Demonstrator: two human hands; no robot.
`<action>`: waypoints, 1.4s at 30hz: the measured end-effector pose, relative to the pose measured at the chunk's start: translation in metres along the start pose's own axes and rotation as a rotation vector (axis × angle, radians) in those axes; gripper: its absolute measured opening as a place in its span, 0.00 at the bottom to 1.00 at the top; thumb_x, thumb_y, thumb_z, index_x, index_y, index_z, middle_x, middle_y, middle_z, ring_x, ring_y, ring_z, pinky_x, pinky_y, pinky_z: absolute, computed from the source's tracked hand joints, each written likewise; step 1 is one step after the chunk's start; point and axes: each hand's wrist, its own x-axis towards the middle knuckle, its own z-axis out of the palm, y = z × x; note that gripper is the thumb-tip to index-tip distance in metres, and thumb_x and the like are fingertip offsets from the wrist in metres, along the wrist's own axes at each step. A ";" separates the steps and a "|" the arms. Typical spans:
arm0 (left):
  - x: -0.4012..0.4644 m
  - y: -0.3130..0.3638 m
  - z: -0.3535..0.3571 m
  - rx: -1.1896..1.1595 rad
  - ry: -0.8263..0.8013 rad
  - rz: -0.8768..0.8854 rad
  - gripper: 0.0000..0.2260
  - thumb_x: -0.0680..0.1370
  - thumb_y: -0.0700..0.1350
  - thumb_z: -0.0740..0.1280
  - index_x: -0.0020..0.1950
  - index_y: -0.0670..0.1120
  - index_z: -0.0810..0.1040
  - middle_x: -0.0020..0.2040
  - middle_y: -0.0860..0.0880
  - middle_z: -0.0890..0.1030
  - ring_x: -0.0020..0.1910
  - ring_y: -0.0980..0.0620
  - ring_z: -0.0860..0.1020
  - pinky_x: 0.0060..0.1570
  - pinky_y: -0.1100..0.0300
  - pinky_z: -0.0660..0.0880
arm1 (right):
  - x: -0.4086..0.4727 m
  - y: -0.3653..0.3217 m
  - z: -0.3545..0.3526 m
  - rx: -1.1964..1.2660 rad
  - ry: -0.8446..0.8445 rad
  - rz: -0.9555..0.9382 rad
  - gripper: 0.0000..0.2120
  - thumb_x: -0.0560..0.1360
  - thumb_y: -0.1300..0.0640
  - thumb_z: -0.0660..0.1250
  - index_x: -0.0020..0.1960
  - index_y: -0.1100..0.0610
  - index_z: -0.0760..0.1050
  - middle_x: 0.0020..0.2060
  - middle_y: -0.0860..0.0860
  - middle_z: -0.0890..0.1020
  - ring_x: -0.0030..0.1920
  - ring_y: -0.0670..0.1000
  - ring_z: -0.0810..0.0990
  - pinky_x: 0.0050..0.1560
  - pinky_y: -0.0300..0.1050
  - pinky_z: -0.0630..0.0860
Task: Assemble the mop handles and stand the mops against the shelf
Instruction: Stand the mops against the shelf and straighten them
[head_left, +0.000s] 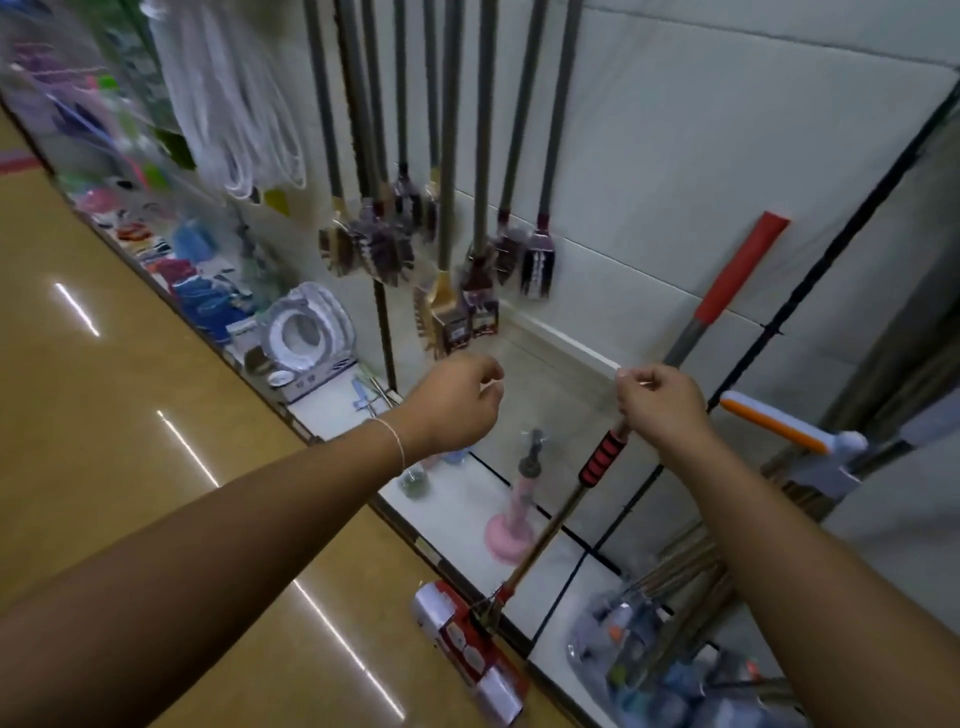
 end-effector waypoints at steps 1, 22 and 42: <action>0.011 0.003 0.009 -0.008 -0.029 0.018 0.15 0.80 0.46 0.60 0.64 0.43 0.76 0.60 0.43 0.79 0.57 0.47 0.77 0.53 0.63 0.68 | 0.008 0.008 -0.001 -0.003 0.017 0.017 0.12 0.76 0.44 0.66 0.42 0.53 0.78 0.40 0.52 0.83 0.42 0.53 0.81 0.40 0.44 0.76; 0.129 -0.050 0.133 -0.173 -0.496 0.275 0.15 0.79 0.44 0.62 0.63 0.40 0.75 0.57 0.41 0.79 0.54 0.44 0.77 0.55 0.56 0.74 | 0.122 0.052 0.028 -0.065 0.446 0.205 0.17 0.78 0.50 0.66 0.63 0.56 0.72 0.50 0.51 0.78 0.52 0.54 0.79 0.55 0.50 0.78; 0.037 -0.015 0.157 -0.593 -0.758 0.428 0.17 0.83 0.49 0.54 0.68 0.43 0.67 0.55 0.43 0.80 0.53 0.47 0.79 0.53 0.51 0.76 | -0.077 0.020 0.055 -0.175 0.516 0.044 0.06 0.76 0.52 0.68 0.50 0.48 0.72 0.35 0.39 0.78 0.37 0.39 0.79 0.38 0.33 0.74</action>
